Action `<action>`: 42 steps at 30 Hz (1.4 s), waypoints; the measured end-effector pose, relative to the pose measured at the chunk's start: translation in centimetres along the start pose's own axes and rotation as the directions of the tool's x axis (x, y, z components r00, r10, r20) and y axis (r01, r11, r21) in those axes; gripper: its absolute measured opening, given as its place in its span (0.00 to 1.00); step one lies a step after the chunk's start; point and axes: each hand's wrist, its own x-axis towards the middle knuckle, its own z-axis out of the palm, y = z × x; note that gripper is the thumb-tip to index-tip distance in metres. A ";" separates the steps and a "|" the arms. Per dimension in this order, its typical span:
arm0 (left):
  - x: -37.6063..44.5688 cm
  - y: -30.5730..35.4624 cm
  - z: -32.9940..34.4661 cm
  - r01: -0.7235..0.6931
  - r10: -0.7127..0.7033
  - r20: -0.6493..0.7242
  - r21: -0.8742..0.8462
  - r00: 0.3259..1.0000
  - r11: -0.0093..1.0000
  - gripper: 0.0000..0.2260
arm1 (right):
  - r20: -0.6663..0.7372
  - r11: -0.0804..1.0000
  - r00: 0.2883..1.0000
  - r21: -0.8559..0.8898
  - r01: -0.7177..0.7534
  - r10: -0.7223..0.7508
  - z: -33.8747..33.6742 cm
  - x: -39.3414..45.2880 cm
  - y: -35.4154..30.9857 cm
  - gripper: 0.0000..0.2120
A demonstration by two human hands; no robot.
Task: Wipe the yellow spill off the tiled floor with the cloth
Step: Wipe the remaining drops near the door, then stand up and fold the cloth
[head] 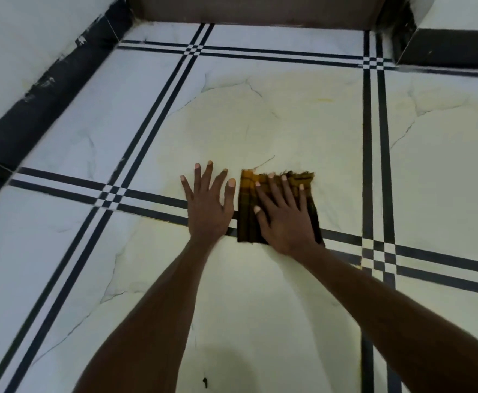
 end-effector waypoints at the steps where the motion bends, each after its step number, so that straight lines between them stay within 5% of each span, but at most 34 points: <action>1: -0.4 0.3 0.1 0.019 -0.019 -0.009 0.000 1.000 1.000 0.32 | 0.005 0.998 1.000 0.062 -0.004 0.004 0.0 0.3 -0.2 0.33; 4: -1.9 2.3 0.3 0.054 -0.053 0.035 -0.034 0.998 0.998 0.26 | 0.002 0.898 0.993 0.428 -0.104 0.115 -2.1 0.3 -0.1 0.28; 7: -2.4 5.3 0.6 0.064 -0.053 0.134 -0.080 0.990 0.995 0.16 | 0.129 0.458 0.958 0.856 -0.238 0.256 -5.0 0.2 0.5 0.22; 10: -1.9 8.2 -0.1 0.223 -0.181 0.228 -0.174 0.957 0.959 0.11 | 0.228 0.147 0.902 0.943 -0.298 0.366 -7.2 0.0 1.4 0.19; 13: -1.4 10.4 -2.6 0.367 -0.268 0.324 -0.297 0.907 0.882 0.13 | 0.271 0.094 0.875 0.938 -0.333 0.402 -8.9 -0.4 1.4 0.16; 19: 0.1 12.8 -9.2 0.524 -0.310 0.475 -0.428 0.824 0.736 0.14 | 0.283 0.233 0.873 0.889 -0.393 0.396 -13.3 -0.5 0.1 0.16; 23: 1.5 15.0 -14.4 0.500 -0.282 0.475 -0.432 0.833 0.751 0.16 | 0.350 0.219 0.851 0.863 -0.456 0.391 -17.4 -0.7 -1.4 0.18; 31: 4.6 22.2 -32.3 0.479 -0.216 0.495 -0.499 0.841 0.722 0.15 | 0.545 -0.072 0.772 0.829 -0.555 0.328 -32.0 -3.9 -8.1 0.20; 37: 6.7 30.8 -50.1 0.536 -0.199 0.577 -0.501 0.792 0.679 0.13 | 0.685 -0.301 0.698 0.724 -0.620 0.210 -49.0 -7.9 -13.8 0.19; 42: 8.1 35.9 -63.2 0.526 -0.184 0.585 -0.491 0.790 0.695 0.15 | 0.653 -0.464 0.740 0.712 -0.527 0.160 -61.0 -12.4 -17.5 0.21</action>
